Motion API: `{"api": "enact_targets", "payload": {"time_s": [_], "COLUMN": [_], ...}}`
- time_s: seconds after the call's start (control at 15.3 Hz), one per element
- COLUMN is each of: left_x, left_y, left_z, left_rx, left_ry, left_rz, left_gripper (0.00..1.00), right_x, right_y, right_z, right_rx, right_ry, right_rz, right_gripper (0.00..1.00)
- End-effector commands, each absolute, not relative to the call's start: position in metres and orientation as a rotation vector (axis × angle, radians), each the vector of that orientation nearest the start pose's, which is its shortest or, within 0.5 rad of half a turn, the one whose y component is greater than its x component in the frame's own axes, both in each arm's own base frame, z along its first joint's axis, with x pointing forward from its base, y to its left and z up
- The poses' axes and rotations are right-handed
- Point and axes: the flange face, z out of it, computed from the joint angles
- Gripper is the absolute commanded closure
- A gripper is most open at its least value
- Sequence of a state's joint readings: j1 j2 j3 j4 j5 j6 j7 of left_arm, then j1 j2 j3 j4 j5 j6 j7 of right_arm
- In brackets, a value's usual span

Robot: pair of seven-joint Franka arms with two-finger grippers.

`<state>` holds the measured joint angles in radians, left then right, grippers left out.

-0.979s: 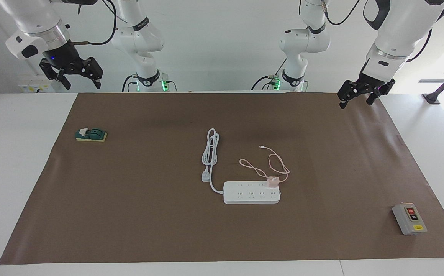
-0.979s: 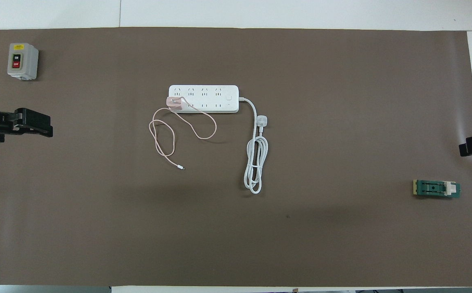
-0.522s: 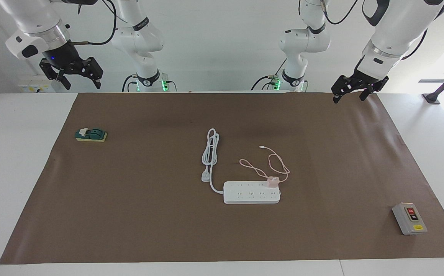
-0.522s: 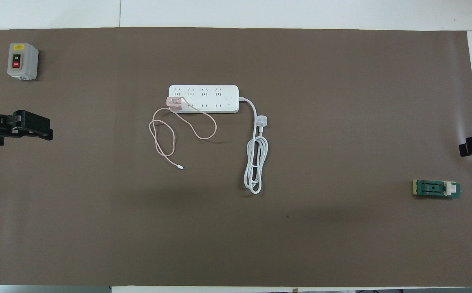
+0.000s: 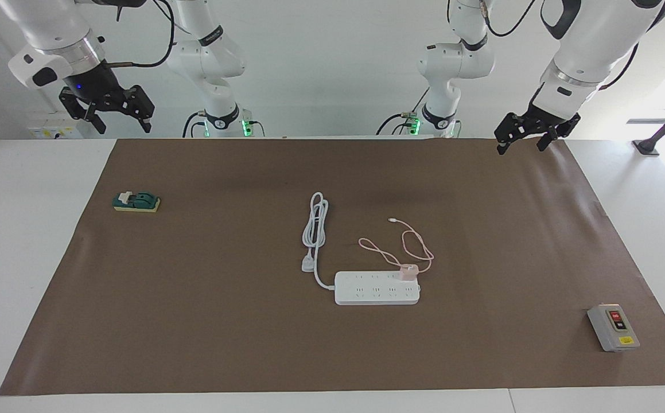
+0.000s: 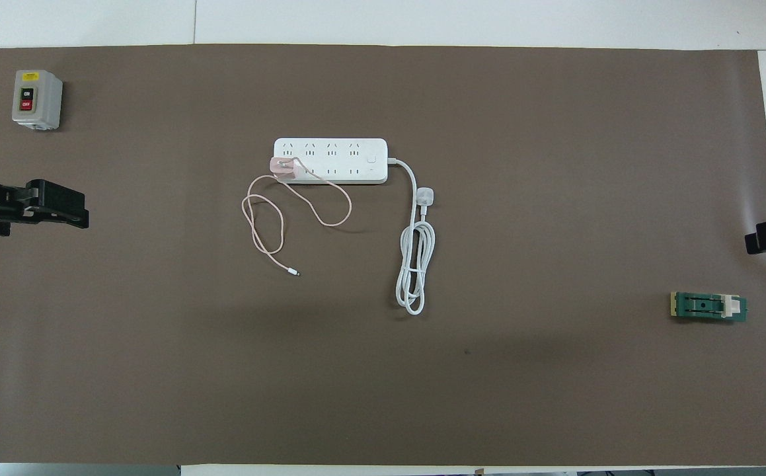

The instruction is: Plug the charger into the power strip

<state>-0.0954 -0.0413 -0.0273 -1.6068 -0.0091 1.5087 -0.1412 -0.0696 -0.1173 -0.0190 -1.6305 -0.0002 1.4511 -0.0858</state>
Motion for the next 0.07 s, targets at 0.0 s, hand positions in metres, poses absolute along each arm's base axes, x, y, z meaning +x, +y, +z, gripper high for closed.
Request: {"api": "enact_targets", "payload": {"time_s": [0.0], "left_x": [0.5309], "left_y": [-0.064], "left_z": [0.6268], "left_rx": [-3.15], "left_ry": [-0.028], "left_rz": [0.109], "left_gripper": [0.0], "right_x": [0.4992], "right_y": [-0.0498], "right_z": [0.65], "right_rx": [-3.149], "right_ry": [0.004], "right_rz": [0.089], "right_gripper": [0.0]}}
